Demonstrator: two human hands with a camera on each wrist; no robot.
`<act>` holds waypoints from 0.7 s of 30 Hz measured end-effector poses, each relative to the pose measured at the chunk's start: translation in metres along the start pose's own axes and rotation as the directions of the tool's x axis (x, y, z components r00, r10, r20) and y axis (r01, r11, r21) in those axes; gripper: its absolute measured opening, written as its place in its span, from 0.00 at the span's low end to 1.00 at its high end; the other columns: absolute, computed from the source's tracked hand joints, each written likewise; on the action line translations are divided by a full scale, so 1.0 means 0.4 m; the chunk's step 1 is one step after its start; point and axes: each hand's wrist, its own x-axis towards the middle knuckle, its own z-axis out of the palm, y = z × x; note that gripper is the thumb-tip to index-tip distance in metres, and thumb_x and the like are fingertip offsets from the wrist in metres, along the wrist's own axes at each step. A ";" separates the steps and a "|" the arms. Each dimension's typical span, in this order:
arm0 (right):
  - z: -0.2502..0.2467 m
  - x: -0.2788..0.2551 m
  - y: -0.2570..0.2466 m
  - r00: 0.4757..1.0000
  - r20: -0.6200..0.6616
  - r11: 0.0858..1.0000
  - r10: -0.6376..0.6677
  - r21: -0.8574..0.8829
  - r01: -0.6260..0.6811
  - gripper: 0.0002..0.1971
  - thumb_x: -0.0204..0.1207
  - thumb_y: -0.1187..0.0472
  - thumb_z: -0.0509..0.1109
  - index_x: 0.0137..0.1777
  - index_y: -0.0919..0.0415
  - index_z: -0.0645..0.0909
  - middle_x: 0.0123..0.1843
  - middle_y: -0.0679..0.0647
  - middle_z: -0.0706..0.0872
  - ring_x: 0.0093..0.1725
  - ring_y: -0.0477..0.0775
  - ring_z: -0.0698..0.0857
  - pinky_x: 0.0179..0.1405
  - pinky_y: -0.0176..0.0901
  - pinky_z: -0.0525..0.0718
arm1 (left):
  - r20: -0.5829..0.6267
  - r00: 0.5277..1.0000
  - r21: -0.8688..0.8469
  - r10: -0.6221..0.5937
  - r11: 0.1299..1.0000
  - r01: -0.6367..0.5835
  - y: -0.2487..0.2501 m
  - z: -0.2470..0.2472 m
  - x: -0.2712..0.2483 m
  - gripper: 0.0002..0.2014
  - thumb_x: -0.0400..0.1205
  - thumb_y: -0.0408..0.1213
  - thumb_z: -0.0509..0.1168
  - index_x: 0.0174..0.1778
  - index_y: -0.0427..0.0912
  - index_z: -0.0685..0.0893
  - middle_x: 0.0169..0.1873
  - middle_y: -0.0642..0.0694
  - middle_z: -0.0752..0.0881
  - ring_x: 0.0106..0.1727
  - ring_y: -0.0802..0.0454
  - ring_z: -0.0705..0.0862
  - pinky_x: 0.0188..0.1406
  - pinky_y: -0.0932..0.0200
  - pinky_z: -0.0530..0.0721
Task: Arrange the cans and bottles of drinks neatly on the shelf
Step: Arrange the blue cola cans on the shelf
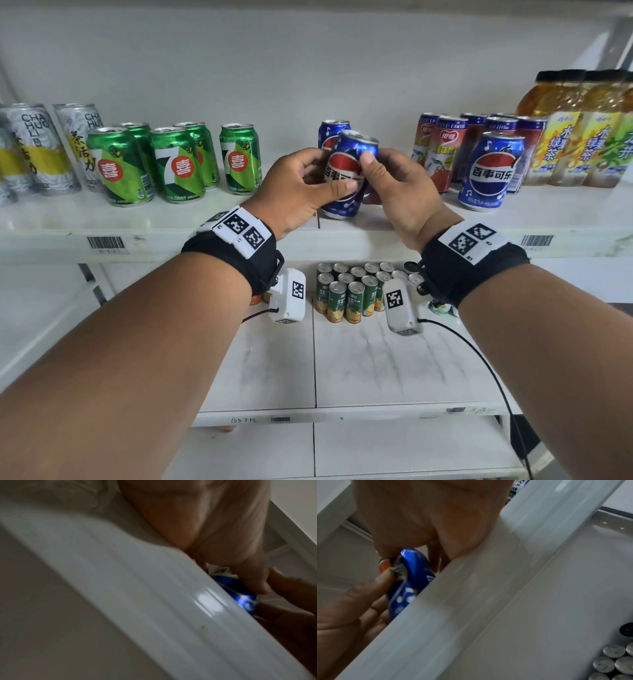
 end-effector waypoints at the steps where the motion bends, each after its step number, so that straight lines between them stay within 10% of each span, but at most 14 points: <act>1: 0.001 0.001 0.000 1.000 -0.009 1.000 0.011 0.005 -0.011 0.17 0.87 0.53 0.72 0.70 0.62 0.85 0.54 0.51 0.94 0.49 0.50 0.91 0.55 0.53 0.90 | 0.001 1.000 -0.030 -0.015 0.999 0.015 0.000 0.001 0.000 0.18 0.80 0.34 0.82 0.65 0.40 0.89 0.58 0.39 0.95 0.63 0.43 0.94 0.65 0.50 0.92; 4: -0.001 -0.002 -0.001 0.997 0.065 0.998 0.052 0.038 -0.055 0.23 0.79 0.58 0.79 0.72 0.63 0.83 0.59 0.60 0.93 0.55 0.57 0.93 0.59 0.53 0.91 | -0.042 0.997 -0.068 -0.065 0.996 0.062 0.000 0.002 0.005 0.12 0.84 0.37 0.78 0.60 0.35 0.90 0.51 0.39 0.96 0.54 0.46 0.96 0.54 0.55 0.93; 8: -0.001 -0.003 -0.003 0.977 0.182 0.994 0.108 -0.040 -0.103 0.36 0.68 0.62 0.89 0.76 0.60 0.80 0.62 0.64 0.92 0.62 0.66 0.92 0.65 0.61 0.91 | -0.135 0.986 -0.028 -0.097 0.995 0.094 -0.004 0.000 0.012 0.18 0.86 0.46 0.77 0.48 0.30 0.91 0.45 0.33 0.95 0.44 0.41 0.94 0.56 0.37 0.93; 11: 0.001 0.002 -0.001 0.974 0.194 0.992 0.117 -0.064 -0.106 0.39 0.65 0.61 0.91 0.76 0.60 0.80 0.61 0.61 0.93 0.61 0.65 0.92 0.65 0.61 0.91 | -0.161 0.981 -0.009 -0.110 0.994 0.110 -0.005 0.001 0.011 0.24 0.83 0.51 0.78 0.48 0.27 0.91 0.46 0.30 0.95 0.50 0.29 0.94 0.58 0.30 0.92; 21: -0.001 -0.001 0.000 0.975 0.208 0.989 0.074 -0.142 -0.045 0.45 0.60 0.58 0.92 0.78 0.55 0.76 0.57 0.48 0.94 0.55 0.49 0.94 0.50 0.43 0.92 | -0.177 0.977 -0.019 -0.118 0.993 0.117 0.019 0.014 -0.007 0.23 0.78 0.42 0.84 0.59 0.29 0.87 0.51 0.34 0.95 0.55 0.37 0.96 0.61 0.35 0.93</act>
